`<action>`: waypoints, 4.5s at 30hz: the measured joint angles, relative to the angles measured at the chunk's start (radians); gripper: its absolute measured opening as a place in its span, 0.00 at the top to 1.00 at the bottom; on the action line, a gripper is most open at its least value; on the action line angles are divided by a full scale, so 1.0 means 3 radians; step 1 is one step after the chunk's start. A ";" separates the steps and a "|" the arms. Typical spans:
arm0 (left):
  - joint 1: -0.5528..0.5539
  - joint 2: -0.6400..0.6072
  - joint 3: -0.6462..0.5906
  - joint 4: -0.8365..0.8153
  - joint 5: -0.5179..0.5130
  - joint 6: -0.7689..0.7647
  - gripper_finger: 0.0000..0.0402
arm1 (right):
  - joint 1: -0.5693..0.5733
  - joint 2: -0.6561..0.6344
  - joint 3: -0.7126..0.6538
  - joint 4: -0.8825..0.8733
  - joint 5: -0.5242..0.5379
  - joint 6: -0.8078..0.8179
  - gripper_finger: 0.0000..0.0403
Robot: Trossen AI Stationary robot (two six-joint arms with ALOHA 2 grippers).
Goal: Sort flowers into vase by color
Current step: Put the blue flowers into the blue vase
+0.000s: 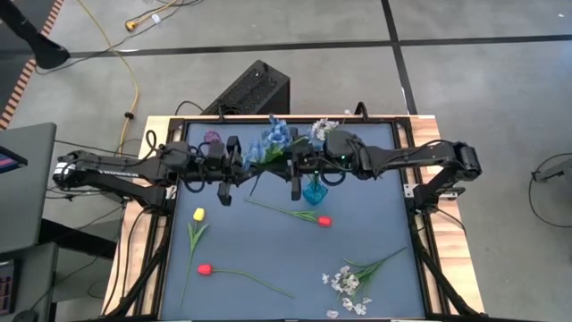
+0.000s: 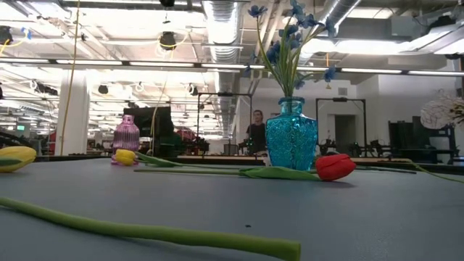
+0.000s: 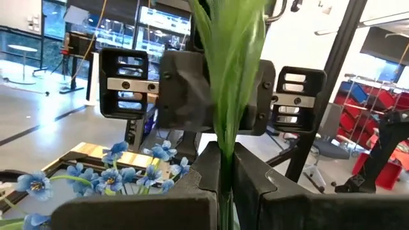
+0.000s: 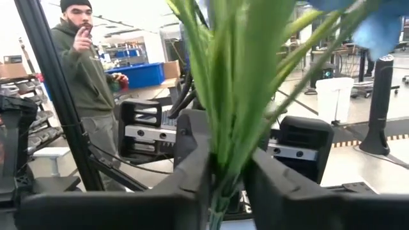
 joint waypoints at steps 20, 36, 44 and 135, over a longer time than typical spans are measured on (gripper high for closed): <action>0.0071 -0.0379 0.0001 -0.0684 -0.0364 0.0174 0.57 | 0.0075 -0.0965 0.0004 -0.1247 0.0090 -0.0302 0.92; 0.0350 -0.0698 0.0001 -0.1415 -0.0579 0.0115 0.56 | 0.1609 -0.2167 -0.1309 -0.1434 0.2083 -0.0243 0.92; 0.0412 -0.0692 -0.0005 -0.1573 -0.0555 0.0102 0.56 | 0.1788 -0.2143 -0.2322 0.0124 0.2881 -0.0666 0.92; 0.0412 -0.0924 -0.0936 -0.0631 -0.0255 -0.0296 0.64 | 0.0945 -0.1104 -0.2528 -0.0069 0.2852 0.0214 0.79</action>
